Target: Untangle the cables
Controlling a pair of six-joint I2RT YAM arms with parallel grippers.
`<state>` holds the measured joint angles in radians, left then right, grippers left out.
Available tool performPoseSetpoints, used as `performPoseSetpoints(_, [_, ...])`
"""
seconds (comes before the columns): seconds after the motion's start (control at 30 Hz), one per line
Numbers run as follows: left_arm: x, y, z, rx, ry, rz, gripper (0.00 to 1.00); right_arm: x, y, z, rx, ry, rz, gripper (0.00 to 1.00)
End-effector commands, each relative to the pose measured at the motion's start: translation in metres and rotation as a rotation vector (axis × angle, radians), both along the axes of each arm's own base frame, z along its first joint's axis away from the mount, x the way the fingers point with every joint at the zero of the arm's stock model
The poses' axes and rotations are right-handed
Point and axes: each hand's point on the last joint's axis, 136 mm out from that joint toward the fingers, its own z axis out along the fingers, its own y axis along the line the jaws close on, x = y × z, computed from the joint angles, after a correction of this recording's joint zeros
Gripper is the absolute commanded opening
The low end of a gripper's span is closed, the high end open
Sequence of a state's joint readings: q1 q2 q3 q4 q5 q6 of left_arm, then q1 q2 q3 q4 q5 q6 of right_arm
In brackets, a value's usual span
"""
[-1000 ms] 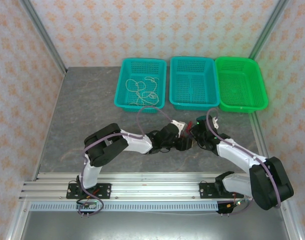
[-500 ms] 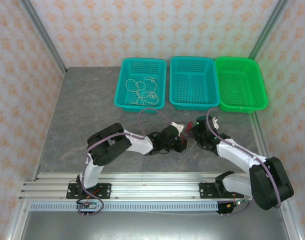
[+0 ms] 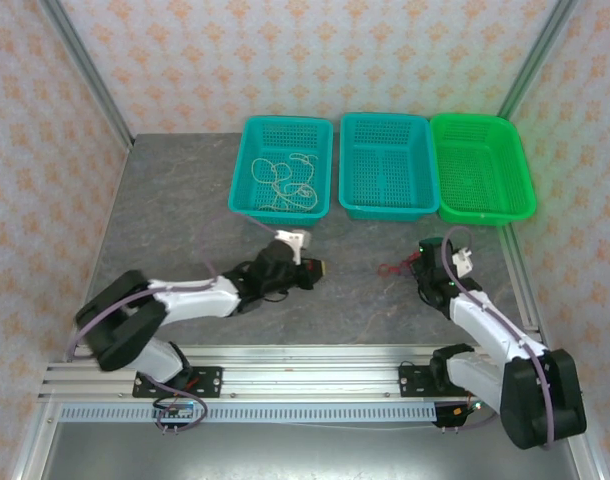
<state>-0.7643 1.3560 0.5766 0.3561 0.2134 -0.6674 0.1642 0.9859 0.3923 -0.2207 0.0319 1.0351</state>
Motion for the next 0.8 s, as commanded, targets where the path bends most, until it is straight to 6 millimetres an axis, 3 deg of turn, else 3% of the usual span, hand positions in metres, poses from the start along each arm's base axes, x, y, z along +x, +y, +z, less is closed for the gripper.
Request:
performPoseSetpoints(0.0, [-0.003, 0.074, -0.015, 0.185, 0.013, 0.165, 0.00, -0.012, -0.027, -0.005, -0.040, 0.025, -0.107, 0.00])
performPoseSetpoints(0.17, [-0.011, 0.135, -0.001, 0.207, -0.010, 0.294, 0.00, -0.008, -0.030, -0.003, -0.019, 0.009, -0.122, 0.03])
performPoseSetpoints(0.27, [-0.017, 0.151, -0.003, 0.199, 0.005, 0.330, 0.00, -0.004, -0.027, -0.004, -0.004, 0.006, -0.110, 0.03])
performPoseSetpoints(0.37, [-0.022, 0.147, -0.010, 0.143, 0.023, 0.320, 0.00, 0.004, -0.014, -0.005, 0.041, -0.015, -0.051, 0.01])
performPoseSetpoints(0.53, [-0.027, 0.125, -0.036, 0.069, 0.062, 0.236, 0.00, 0.034, 0.044, 0.009, 0.209, -0.103, 0.222, 0.00])
performPoseSetpoints(0.63, [-0.031, 0.121, -0.045, 0.128, 0.070, 0.209, 0.00, 0.039, 0.063, 0.019, 0.195, -0.087, 0.317, 0.00])
performPoseSetpoints(0.77, [-0.032, 0.117, -0.037, 0.193, 0.045, 0.169, 0.32, 0.043, 0.077, 0.032, 0.177, -0.113, 0.366, 0.00])
